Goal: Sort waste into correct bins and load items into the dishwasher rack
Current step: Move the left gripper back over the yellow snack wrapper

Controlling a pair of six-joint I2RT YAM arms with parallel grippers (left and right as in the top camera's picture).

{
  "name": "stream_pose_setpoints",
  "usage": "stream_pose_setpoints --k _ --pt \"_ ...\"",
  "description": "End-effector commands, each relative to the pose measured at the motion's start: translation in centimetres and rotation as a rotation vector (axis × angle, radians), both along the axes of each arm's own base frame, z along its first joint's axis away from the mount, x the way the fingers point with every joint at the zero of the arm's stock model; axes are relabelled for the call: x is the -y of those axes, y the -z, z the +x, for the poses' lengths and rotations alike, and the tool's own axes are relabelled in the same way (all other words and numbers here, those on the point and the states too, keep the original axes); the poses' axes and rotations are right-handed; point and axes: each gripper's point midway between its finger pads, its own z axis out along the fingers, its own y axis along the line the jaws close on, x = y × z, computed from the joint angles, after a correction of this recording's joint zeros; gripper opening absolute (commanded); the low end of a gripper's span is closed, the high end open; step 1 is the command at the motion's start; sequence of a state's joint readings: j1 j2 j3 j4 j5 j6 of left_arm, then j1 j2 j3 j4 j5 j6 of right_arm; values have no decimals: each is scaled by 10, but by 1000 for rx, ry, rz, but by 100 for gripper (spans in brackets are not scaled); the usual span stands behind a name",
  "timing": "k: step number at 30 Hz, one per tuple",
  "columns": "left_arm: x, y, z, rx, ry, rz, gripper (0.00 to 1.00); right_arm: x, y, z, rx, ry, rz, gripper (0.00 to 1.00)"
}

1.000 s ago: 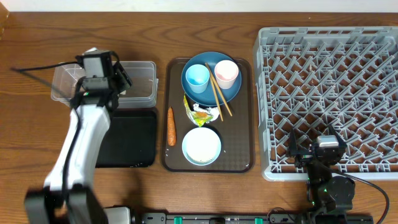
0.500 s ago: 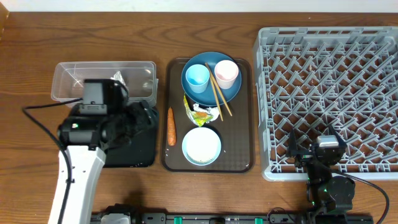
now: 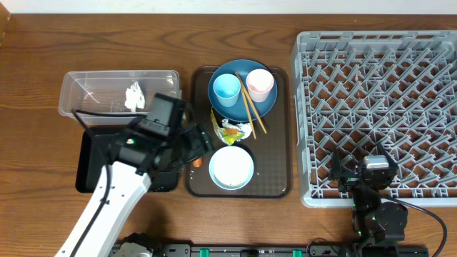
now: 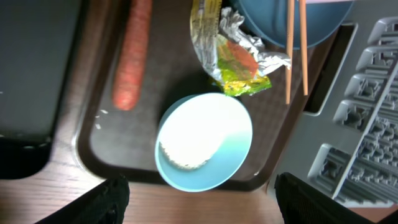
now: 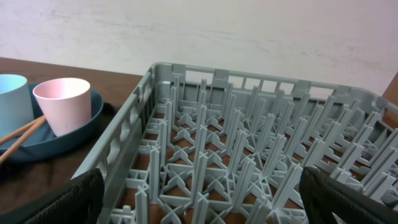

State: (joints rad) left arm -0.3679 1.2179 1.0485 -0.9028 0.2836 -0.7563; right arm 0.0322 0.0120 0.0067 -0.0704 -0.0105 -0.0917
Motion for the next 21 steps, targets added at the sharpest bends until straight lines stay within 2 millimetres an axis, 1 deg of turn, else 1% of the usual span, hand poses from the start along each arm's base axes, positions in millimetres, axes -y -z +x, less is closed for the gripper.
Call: stream_pose_setpoints --k 1,5,7,8,11,14,16,21 --pt "9 10 5 -10 -52 18 78 2 0 0 0 9 -10 99" --pt "28 13 22 47 -18 7 77 2 0 0 0 9 -10 99" --pt "34 18 29 57 -10 10 73 2 0 0 0 9 -10 99" --pt "34 22 33 59 -13 22 70 2 0 0 0 9 -10 99" --pt "29 37 41 49 -34 75 69 2 0 0 0 9 -10 99" --pt "23 51 45 26 -49 126 69 2 0 0 0 9 -10 99" --pt "21 60 48 16 -55 151 66 2 0 0 0 9 -10 99" --pt "23 78 52 -17 -53 172 62 2 0 0 0 9 -10 99"
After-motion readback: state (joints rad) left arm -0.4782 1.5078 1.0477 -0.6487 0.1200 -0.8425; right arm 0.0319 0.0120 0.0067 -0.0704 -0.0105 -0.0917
